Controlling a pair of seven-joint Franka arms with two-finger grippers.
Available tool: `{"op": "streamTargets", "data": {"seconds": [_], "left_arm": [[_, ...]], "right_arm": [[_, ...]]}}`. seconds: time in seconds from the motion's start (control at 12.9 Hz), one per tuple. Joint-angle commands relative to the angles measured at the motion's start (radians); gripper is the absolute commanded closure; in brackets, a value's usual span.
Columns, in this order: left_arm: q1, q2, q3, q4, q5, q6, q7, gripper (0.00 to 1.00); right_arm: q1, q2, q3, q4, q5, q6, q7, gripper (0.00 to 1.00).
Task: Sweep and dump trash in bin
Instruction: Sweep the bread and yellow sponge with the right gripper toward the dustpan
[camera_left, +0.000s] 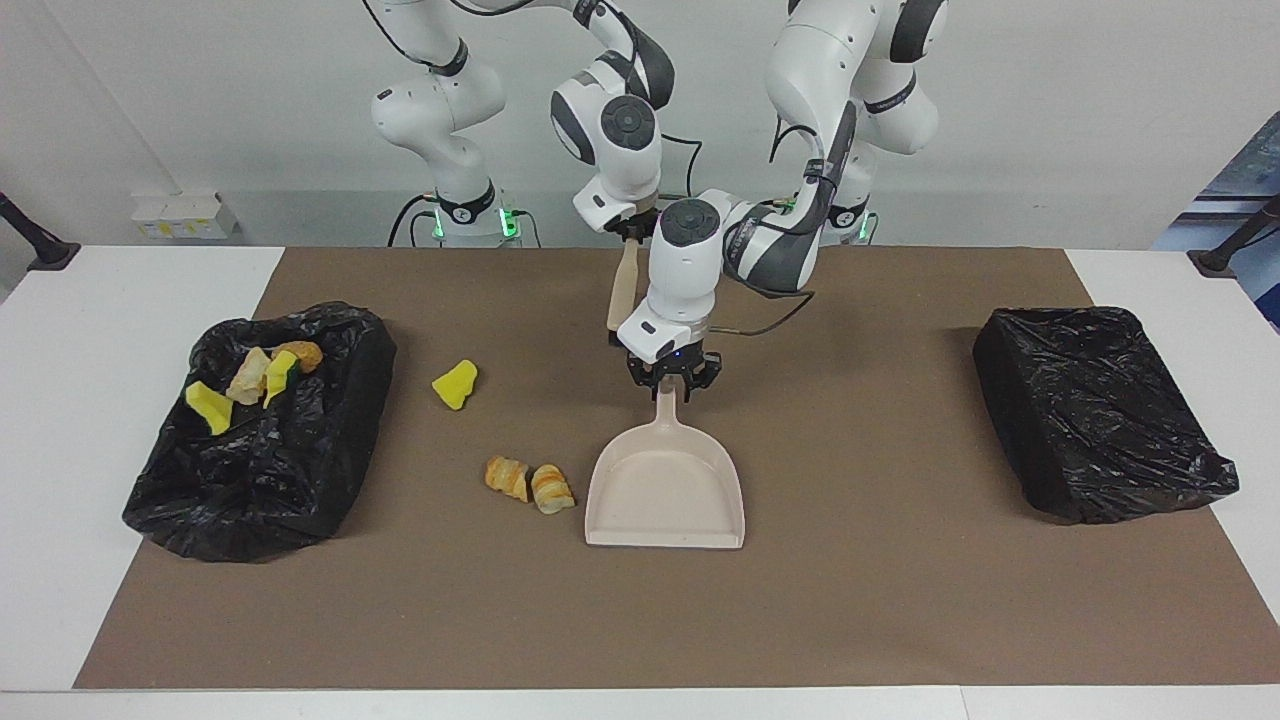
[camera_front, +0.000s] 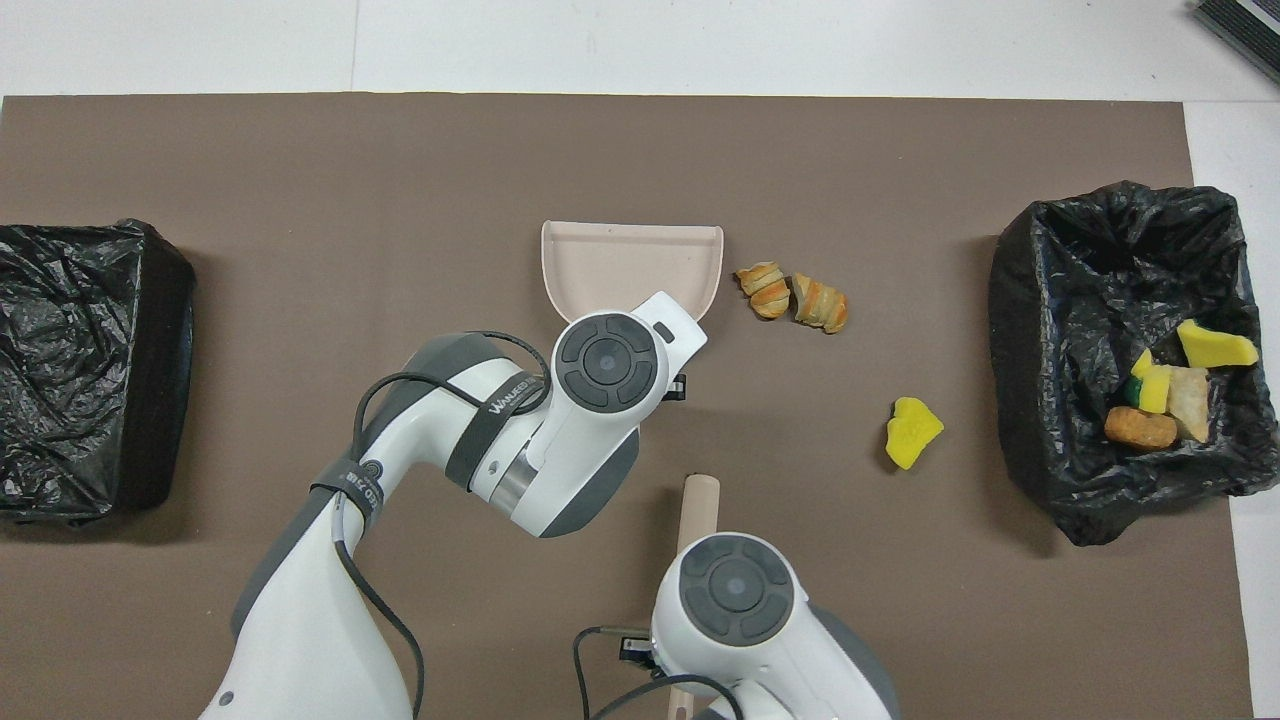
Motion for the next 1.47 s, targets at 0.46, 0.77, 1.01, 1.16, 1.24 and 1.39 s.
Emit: {"op": "streamTargets", "data": {"seconds": [0.46, 0.77, 1.01, 1.16, 1.24, 1.39], "left_arm": [[0.077, -0.123, 0.004, -0.015, 0.028, -0.161, 0.322, 1.00], [0.147, -0.121, 0.003, -0.015, 0.028, -0.192, 0.608, 1.00], [0.190, -0.115, 0.004, -0.015, 0.030, -0.192, 0.862, 1.00], [0.218, -0.117, 0.003, -0.024, 0.030, -0.205, 0.978, 1.00], [0.219, -0.118, 0.003, -0.026, 0.030, -0.215, 1.018, 1.00], [0.225, -0.118, 0.003, -0.029, 0.030, -0.203, 1.233, 1.00]], "right_arm": [[-0.318, -0.017, 0.009, 0.020, -0.225, -0.071, -0.202, 1.00], [-0.441, -0.029, 0.008, -0.022, -0.311, -0.099, -0.207, 1.00], [-0.521, -0.101, 0.009, -0.134, -0.342, -0.087, -0.240, 1.00], [-0.552, -0.100, 0.011, -0.176, -0.356, -0.044, -0.279, 1.00], [-0.553, -0.091, 0.011, -0.197, -0.356, 0.014, -0.294, 1.00], [-0.538, -0.019, 0.014, -0.190, -0.365, 0.093, -0.303, 1.00]]}}
